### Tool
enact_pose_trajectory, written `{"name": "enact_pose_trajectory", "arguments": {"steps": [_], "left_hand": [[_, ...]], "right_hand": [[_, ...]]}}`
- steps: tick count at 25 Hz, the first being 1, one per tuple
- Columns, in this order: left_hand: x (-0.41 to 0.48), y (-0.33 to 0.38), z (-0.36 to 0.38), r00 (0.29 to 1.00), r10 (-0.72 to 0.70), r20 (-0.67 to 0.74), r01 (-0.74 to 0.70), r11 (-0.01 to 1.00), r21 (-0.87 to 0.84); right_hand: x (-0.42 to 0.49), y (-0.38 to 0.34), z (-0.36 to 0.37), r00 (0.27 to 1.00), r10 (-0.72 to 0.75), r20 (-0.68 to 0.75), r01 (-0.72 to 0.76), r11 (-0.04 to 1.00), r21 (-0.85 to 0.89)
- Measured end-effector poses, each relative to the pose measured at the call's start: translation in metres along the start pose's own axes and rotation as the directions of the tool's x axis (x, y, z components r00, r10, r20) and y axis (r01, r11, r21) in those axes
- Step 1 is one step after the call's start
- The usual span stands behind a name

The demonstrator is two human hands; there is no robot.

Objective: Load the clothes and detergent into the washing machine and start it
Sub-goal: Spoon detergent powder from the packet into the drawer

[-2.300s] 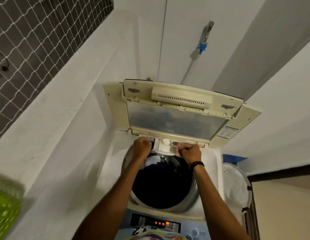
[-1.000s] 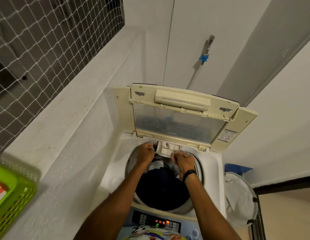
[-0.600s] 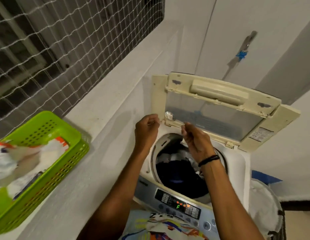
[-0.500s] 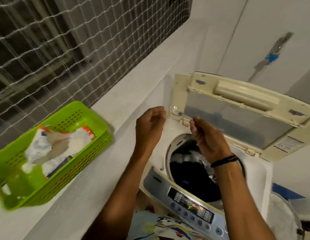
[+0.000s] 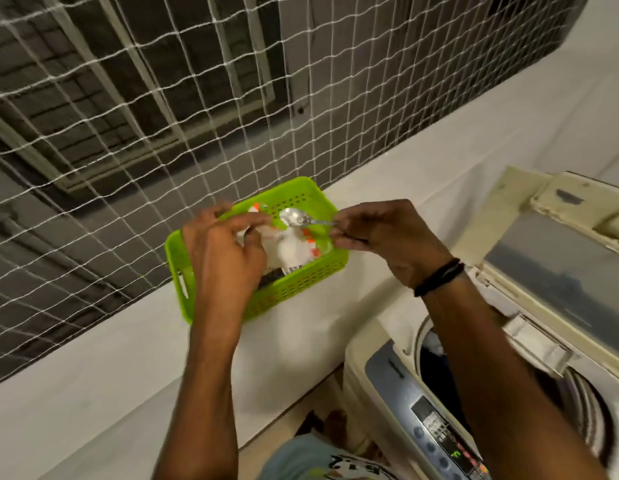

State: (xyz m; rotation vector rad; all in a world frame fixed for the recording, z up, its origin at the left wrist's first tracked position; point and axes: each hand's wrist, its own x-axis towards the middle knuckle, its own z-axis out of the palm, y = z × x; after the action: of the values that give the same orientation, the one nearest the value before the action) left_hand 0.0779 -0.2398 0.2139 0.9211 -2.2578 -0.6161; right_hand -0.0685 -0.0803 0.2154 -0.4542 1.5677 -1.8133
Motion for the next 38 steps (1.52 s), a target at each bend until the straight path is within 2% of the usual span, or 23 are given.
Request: {"name": "enact_pose_trajectory", "arguments": {"steps": [1,2,3,4,5,6,8,9,10,13,15,17,19,22,25,28,31,35,38], "left_hand": [[0.002,-0.009,-0.002,0.999,-0.014,0.039,0.009,0.992,0.122],[0.003,-0.018,-0.003,0.997,-0.027,0.078,0.009,0.973,0.229],[0.003,-0.024,-0.002,0.991,-0.049,0.123,0.005,0.944,0.330],[0.003,-0.027,-0.002,0.981,-0.090,0.172,0.009,0.907,0.421],[0.003,-0.031,-0.001,0.967,-0.135,0.216,0.016,0.878,0.478],[0.003,-0.035,0.000,0.954,-0.172,0.247,0.025,0.863,0.505],[0.002,-0.043,0.004,0.928,-0.237,0.289,0.067,0.865,0.497],[0.001,-0.046,0.005,0.913,-0.269,0.306,0.094,0.870,0.485],[0.002,-0.049,0.006,0.900,-0.294,0.323,0.118,0.876,0.467],[0.002,-0.048,0.004,0.863,-0.335,0.378,0.200,0.914,0.353],[0.002,-0.043,0.001,0.854,-0.324,0.407,0.224,0.935,0.274],[0.002,-0.041,-0.001,0.856,-0.289,0.429,0.206,0.951,0.231],[0.002,-0.043,0.000,0.863,-0.263,0.431,0.188,0.960,0.209],[0.002,-0.045,0.001,0.875,-0.245,0.417,0.175,0.964,0.200],[0.002,-0.046,0.001,0.887,-0.226,0.402,0.163,0.969,0.186],[0.002,-0.045,-0.001,0.895,-0.215,0.390,0.163,0.973,0.163],[0.001,-0.045,-0.001,0.899,-0.211,0.383,0.161,0.974,0.159],[0.001,-0.043,-0.001,0.902,-0.227,0.367,0.184,0.972,0.148],[0.000,-0.040,-0.001,0.916,-0.223,0.335,0.186,0.973,0.140]], "right_hand": [[0.010,0.000,0.012,1.000,-0.019,0.016,0.022,0.983,-0.180],[0.020,0.001,0.023,0.999,-0.032,0.028,0.040,0.907,-0.419],[0.032,0.004,0.031,0.997,-0.069,0.033,0.074,0.753,-0.654],[0.043,0.009,0.039,0.992,-0.119,0.047,0.105,0.556,-0.824],[0.053,0.014,0.047,0.987,-0.153,0.048,0.106,0.397,-0.912],[0.062,0.019,0.053,0.986,-0.162,0.041,0.089,0.301,-0.950],[0.076,0.027,0.062,0.994,-0.109,0.024,0.045,0.198,-0.979],[0.081,0.031,0.064,0.997,-0.077,0.017,0.031,0.182,-0.983],[0.086,0.035,0.064,0.998,-0.061,0.010,0.021,0.185,-0.983],[0.096,0.040,0.069,0.999,-0.040,0.020,0.031,0.307,-0.951],[0.099,0.039,0.075,0.997,0.040,0.071,0.054,0.330,-0.943],[0.098,0.032,0.078,0.977,0.164,0.133,0.077,0.309,-0.948],[0.098,0.031,0.077,0.969,0.198,0.149,0.080,0.320,-0.944],[0.098,0.030,0.076,0.952,0.271,0.140,0.020,0.401,-0.916],[0.096,0.029,0.077,0.927,0.364,0.093,-0.130,0.543,-0.829],[0.093,0.030,0.075,0.928,0.371,0.032,-0.216,0.606,-0.765],[0.090,0.027,0.072,0.943,0.333,-0.021,-0.236,0.621,-0.747],[0.092,0.018,0.067,0.947,0.313,-0.068,-0.284,0.721,-0.632],[0.087,0.015,0.062,0.950,0.302,-0.078,-0.286,0.746,-0.602]]}}
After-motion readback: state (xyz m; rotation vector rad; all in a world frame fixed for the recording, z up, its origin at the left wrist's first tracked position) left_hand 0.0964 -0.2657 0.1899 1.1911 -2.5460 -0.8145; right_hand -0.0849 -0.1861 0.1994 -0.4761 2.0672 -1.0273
